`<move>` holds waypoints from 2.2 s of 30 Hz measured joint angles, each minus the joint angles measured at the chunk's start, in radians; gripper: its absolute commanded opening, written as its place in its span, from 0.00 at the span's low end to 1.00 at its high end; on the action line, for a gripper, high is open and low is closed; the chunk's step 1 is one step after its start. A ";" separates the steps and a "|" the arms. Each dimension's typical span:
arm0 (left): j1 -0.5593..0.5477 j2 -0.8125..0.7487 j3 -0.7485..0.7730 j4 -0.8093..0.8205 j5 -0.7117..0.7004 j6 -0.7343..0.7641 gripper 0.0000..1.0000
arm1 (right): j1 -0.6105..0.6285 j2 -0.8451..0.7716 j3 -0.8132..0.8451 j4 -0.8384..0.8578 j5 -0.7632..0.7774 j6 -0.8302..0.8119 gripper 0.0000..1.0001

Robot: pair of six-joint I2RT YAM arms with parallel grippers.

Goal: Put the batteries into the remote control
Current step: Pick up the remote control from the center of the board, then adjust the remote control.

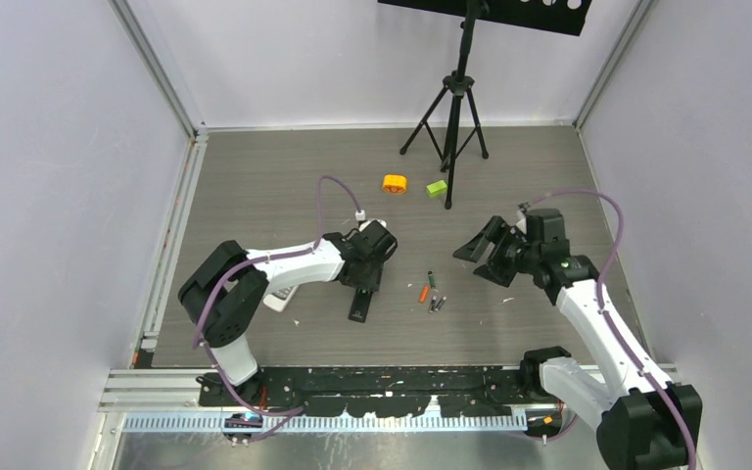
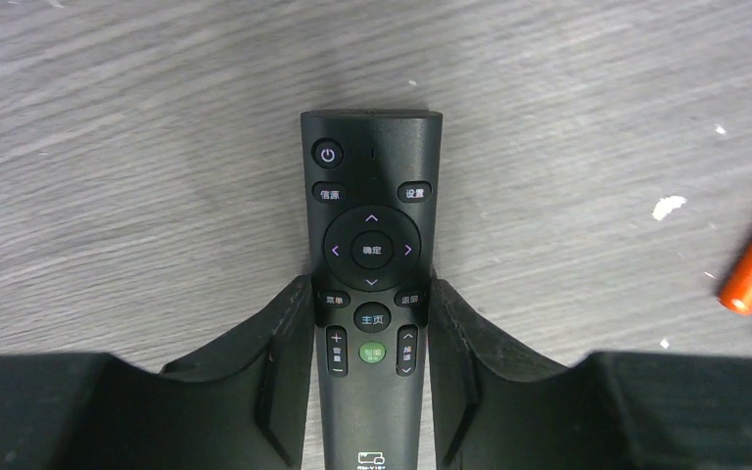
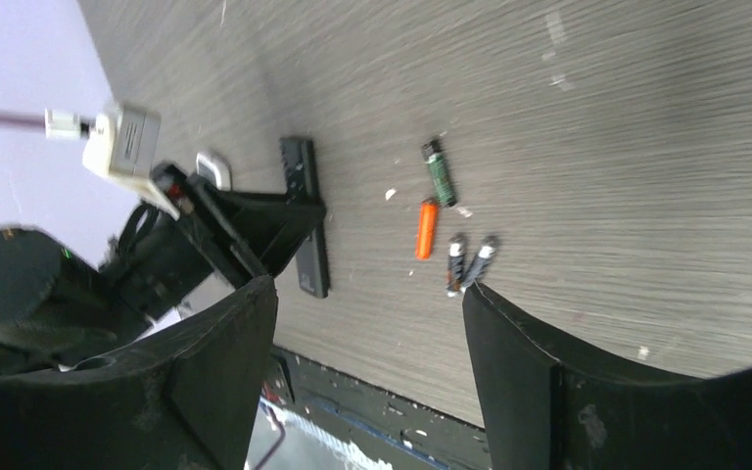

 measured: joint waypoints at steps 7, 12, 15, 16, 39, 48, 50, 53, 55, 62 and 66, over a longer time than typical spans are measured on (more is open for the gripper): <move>0.047 -0.040 0.036 0.008 0.208 0.011 0.11 | 0.282 -0.005 -0.089 0.250 0.013 0.121 0.86; 0.166 -0.141 0.049 0.078 0.418 -0.022 0.05 | 0.386 -0.010 -0.158 0.493 0.050 0.200 0.91; 0.230 -0.193 0.051 0.132 0.527 -0.065 0.03 | 0.420 -0.012 -0.183 0.617 0.061 0.234 0.93; 0.242 -0.205 0.051 0.149 0.554 -0.076 0.03 | 0.438 -0.012 -0.184 0.646 0.062 0.244 0.93; 0.298 -0.335 -0.027 0.716 0.941 -0.619 0.00 | 0.567 0.101 -0.183 1.222 0.053 0.463 0.47; 0.302 -0.358 -0.026 0.697 0.937 -0.542 0.67 | 0.573 0.121 -0.122 1.108 0.034 0.396 0.19; 0.302 -0.370 -0.005 0.607 0.912 -0.481 0.74 | 0.585 0.121 -0.070 0.984 0.054 0.284 0.18; 0.303 -0.386 0.037 0.460 0.858 -0.381 0.78 | 0.598 0.121 0.008 0.813 0.095 0.131 0.17; 0.306 -0.396 0.068 0.382 0.824 -0.318 0.79 | 0.606 0.121 0.054 0.709 0.126 0.027 0.17; 0.311 -0.409 0.135 0.246 0.779 -0.198 0.84 | 0.642 0.160 0.137 0.480 0.195 -0.216 0.15; 0.311 -0.401 0.137 0.221 0.779 -0.185 0.78 | 0.680 0.209 0.183 0.386 0.237 -0.318 0.15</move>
